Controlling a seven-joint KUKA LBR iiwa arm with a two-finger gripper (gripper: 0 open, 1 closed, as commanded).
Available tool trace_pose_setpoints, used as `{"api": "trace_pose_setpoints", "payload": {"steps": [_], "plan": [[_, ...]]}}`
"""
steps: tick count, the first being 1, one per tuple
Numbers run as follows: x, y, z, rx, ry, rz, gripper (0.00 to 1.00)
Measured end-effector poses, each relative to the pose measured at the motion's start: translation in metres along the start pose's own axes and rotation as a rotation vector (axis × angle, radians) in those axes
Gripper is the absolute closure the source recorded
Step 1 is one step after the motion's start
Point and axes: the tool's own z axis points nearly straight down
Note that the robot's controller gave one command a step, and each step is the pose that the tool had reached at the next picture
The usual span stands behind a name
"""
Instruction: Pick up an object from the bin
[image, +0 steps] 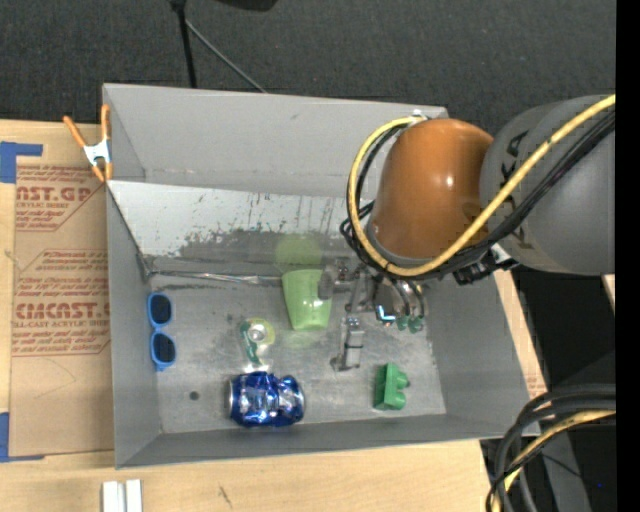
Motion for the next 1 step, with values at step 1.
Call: {"api": "trace_pose_setpoints", "payload": {"steps": [1], "plan": [[-0.0085,0.0432,0.1159,-0.004,-0.031,0.073,0.0]]}}
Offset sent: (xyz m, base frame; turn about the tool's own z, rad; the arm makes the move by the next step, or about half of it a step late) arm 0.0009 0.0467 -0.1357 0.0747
